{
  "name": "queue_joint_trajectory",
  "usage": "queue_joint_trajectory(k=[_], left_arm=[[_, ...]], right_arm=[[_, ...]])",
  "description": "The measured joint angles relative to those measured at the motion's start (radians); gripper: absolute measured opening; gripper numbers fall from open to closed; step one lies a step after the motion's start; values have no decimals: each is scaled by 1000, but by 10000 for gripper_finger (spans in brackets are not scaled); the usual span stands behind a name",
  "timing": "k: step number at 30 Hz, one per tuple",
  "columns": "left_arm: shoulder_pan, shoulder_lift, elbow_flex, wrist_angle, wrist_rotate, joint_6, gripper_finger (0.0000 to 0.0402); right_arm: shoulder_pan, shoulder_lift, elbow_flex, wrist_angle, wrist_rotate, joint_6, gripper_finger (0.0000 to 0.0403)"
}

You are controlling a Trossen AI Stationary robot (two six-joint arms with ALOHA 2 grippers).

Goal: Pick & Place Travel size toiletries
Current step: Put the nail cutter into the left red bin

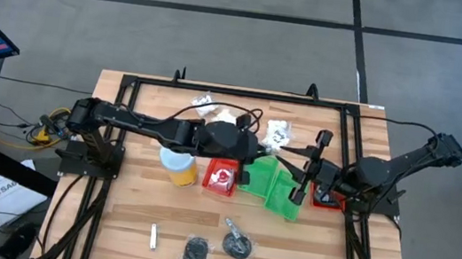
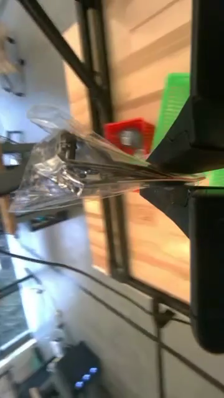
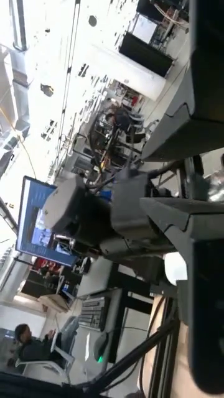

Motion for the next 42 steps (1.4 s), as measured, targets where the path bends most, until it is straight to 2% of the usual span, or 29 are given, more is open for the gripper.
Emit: queue_joint_trajectory(k=[5,14,19,25,42], left_arm=[[0,0,0,-149,-19,-84,5],[0,0,-3,-391,-23,-248,6],[0,0,-56,-404,-14,-296,6],[10,0,-124,-407,61,-326,6],[116,43,-138,-418,213,-350,6]], right_arm=[[8,0,0,-32,45,1,94],[13,0,0,-79,48,12,94],[13,0,0,-82,48,34,94],[12,0,0,-86,48,38,94],[12,0,0,-110,48,38,94]])
